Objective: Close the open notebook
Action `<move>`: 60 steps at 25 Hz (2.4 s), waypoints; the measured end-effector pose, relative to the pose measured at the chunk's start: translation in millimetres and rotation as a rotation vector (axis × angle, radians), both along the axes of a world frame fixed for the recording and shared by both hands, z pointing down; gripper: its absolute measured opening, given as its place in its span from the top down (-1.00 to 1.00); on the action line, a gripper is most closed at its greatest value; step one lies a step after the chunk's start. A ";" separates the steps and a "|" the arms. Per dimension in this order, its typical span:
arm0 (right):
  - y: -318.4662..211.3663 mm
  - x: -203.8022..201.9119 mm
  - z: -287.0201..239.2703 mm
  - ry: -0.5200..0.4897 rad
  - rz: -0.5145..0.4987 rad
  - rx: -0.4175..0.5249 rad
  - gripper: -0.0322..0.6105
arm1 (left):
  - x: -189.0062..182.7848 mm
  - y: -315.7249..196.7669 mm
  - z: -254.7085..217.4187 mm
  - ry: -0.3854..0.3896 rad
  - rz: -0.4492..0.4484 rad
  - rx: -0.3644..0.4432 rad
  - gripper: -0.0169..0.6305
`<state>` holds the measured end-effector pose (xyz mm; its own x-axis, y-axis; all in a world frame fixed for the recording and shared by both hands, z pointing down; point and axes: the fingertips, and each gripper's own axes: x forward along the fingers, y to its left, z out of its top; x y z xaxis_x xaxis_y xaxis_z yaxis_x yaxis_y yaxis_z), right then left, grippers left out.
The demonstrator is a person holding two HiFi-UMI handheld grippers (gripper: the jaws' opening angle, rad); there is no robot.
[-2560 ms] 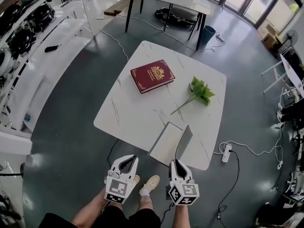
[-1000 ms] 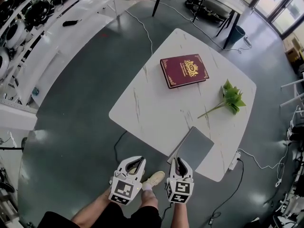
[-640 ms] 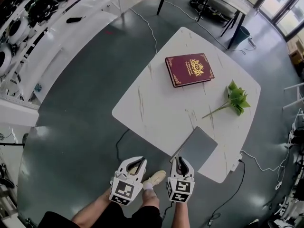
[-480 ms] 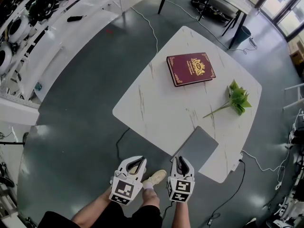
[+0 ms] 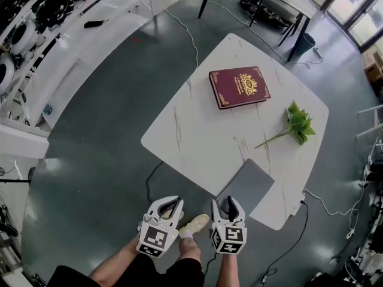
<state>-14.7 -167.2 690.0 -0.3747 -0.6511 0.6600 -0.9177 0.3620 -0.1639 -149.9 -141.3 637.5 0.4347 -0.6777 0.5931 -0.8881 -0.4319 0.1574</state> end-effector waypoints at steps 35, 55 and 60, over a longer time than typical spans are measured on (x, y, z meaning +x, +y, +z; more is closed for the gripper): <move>57.6 117.8 -236.7 0.033 0.325 0.336 0.35 | 100.8 14.1 -218.4 0.074 0.273 0.315 0.85; 189.5 146.4 -319.4 0.104 0.587 0.519 0.72 | 141.7 94.7 -303.3 0.115 0.506 0.470 0.85; 203.8 143.9 -315.5 0.103 0.606 0.522 0.80 | 141.7 104.8 -302.2 0.110 0.523 0.475 0.85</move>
<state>129.2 36.6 374.4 0.1891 -0.9554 0.2267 -0.9802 -0.1975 -0.0147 -8.2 -36.6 335.3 0.8137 -0.5384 0.2193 -0.5357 -0.8409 -0.0768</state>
